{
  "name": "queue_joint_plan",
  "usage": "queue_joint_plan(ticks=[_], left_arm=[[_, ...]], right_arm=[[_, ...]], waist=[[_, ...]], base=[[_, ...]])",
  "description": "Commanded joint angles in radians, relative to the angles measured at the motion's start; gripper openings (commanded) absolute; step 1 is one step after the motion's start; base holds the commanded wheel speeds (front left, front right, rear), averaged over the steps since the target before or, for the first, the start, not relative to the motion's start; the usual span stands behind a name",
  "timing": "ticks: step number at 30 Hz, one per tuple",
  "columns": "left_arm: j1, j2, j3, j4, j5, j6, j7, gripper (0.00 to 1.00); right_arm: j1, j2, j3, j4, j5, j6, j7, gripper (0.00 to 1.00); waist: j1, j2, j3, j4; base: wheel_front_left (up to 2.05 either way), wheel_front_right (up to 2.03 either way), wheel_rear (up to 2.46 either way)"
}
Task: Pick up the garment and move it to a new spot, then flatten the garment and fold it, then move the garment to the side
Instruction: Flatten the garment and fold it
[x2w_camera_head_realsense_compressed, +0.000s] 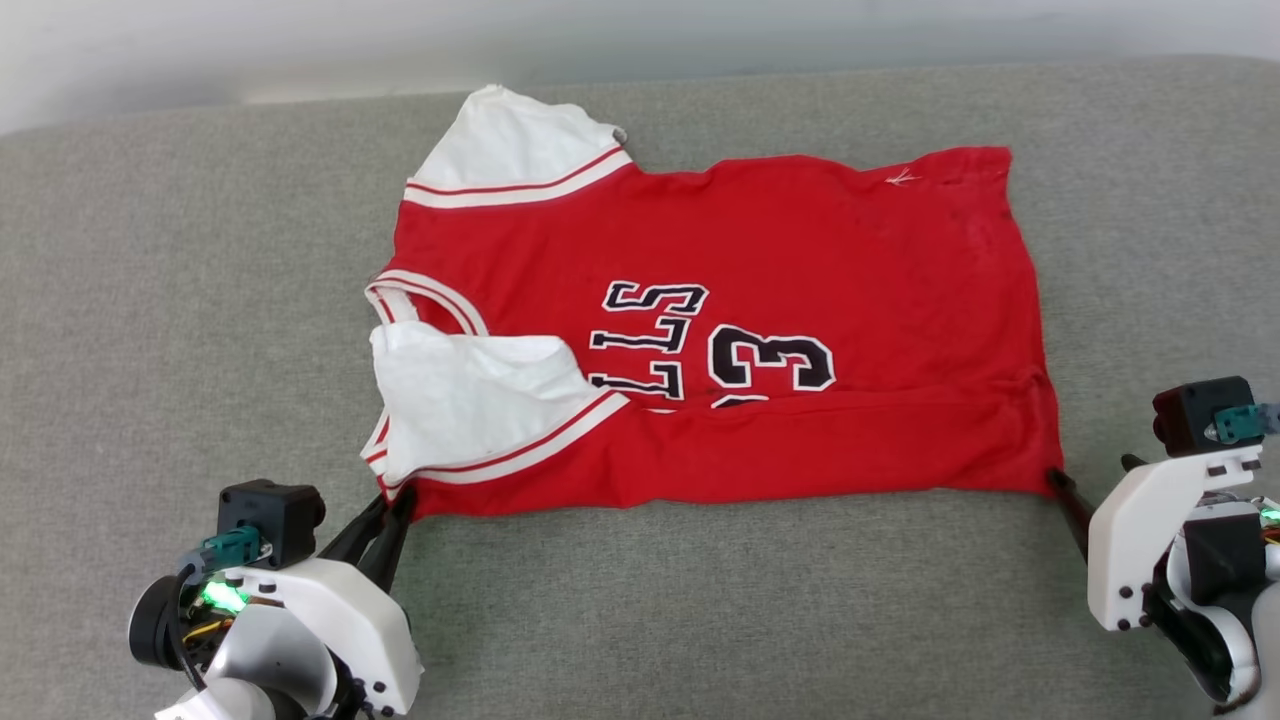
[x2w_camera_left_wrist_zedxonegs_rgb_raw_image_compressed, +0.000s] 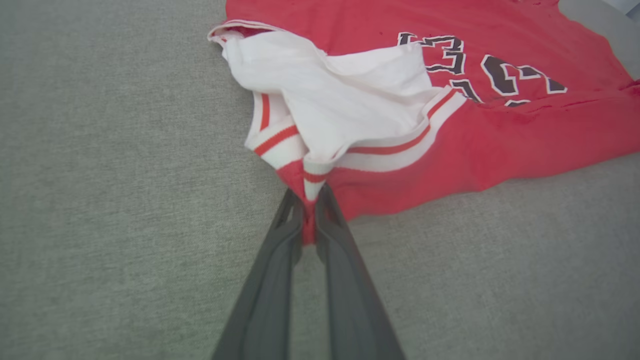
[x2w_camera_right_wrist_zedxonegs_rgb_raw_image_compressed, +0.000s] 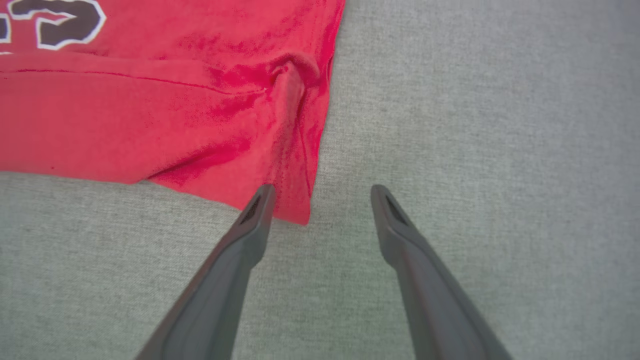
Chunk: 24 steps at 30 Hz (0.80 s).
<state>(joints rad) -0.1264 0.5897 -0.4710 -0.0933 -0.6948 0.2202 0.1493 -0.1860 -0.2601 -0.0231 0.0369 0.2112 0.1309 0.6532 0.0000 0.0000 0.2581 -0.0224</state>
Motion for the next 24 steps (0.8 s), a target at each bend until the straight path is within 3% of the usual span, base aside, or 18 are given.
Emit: queue_joint_plan(ticks=[1,14,15,16,17,24], left_arm=[[0.006,0.004,0.002,-0.023,0.01,0.006,-0.005,0.0],[-0.023,0.011,-0.015,-0.077,0.027,0.011,0.01,0.0],[-0.023,0.012,-0.017,-0.073,0.027,0.01,0.011,0.0],[-0.023,0.016,-0.019,-0.068,0.031,0.011,0.014,0.0],[-0.023,0.017,-0.02,-0.065,0.032,0.011,0.018,0.0],[-0.004,0.03,-0.024,-0.036,0.022,0.003,0.029,0.0]], right_arm=[[-0.021,0.01,-0.007,0.019,-0.014,0.0,0.005,1.0],[-0.057,0.044,0.023,0.19,-0.018,0.0,0.038,1.0],[-0.052,0.047,0.033,0.205,-0.009,0.0,0.045,0.8],[-0.048,0.049,0.04,0.217,-0.002,0.0,0.051,0.37],[-0.044,0.05,0.044,0.226,0.005,0.001,0.053,0.0],[-0.048,0.022,0.029,0.237,0.027,-0.001,0.017,0.0]], waist=[[0.0,0.0,0.012,0.01],[0.0,0.0,0.068,0.048],[0.0,0.0,0.068,0.05],[0.0,0.0,0.069,0.05],[0.0,0.0,0.069,0.05],[0.0,0.0,0.042,0.035]], base=[[0.0,0.0,0.0],[0.0,0.0,0.0],[0.0,0.0,0.0],[0.0,0.0,0.0],[0.0,0.0,0.0],[0.0,0.0,0.0]])
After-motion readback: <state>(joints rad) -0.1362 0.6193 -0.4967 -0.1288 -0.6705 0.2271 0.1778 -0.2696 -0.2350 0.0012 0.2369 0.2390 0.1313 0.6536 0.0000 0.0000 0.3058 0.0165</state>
